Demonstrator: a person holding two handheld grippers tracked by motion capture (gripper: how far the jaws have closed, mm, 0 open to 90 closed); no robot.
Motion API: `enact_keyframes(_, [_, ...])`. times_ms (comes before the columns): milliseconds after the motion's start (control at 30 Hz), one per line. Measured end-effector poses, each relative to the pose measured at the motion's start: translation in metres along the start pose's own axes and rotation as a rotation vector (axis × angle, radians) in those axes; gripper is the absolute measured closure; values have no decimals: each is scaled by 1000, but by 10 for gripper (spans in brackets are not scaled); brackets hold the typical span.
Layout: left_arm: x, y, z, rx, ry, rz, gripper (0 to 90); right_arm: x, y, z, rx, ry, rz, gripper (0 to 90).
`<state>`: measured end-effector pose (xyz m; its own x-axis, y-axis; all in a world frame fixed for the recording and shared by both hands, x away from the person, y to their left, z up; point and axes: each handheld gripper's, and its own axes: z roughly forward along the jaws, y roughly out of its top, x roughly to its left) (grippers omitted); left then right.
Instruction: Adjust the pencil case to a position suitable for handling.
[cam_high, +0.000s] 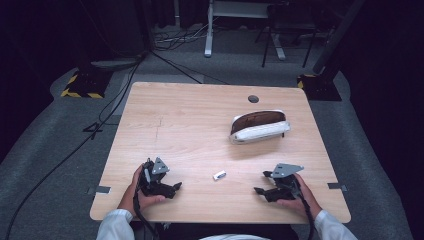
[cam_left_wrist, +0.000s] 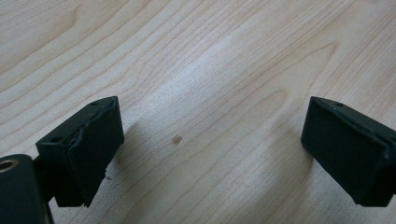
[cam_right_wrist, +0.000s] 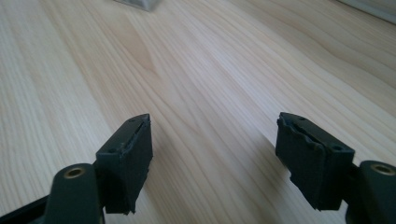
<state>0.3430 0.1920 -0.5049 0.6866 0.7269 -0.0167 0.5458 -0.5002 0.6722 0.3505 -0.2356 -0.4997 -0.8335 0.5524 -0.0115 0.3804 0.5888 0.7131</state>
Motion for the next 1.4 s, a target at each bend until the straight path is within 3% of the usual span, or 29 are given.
enact_keyframes(333, [0, 0, 0, 0, 0, -2, 63, 30, 41, 43, -13, 48, -48, 274])
enact_keyframes(667, [0, 0, 0, 0, 0, -2, 63, 48, 65, 70, -25, 50, -46, 256])
enact_keyframes(1100, [0, 0, 0, 0, 0, -2, 63, 58, 82, 87, -21, 38, -32, 260])
enact_keyframes(1267, [-1, 1, 2, -3, 0, -2, 63, 55, 82, 86, -40, 16, -13, 448])
enact_keyframes(1400, [-1, 7, 6, 3, -9, 7, 64, 47, 73, 76, -47, 16, -9, 457])
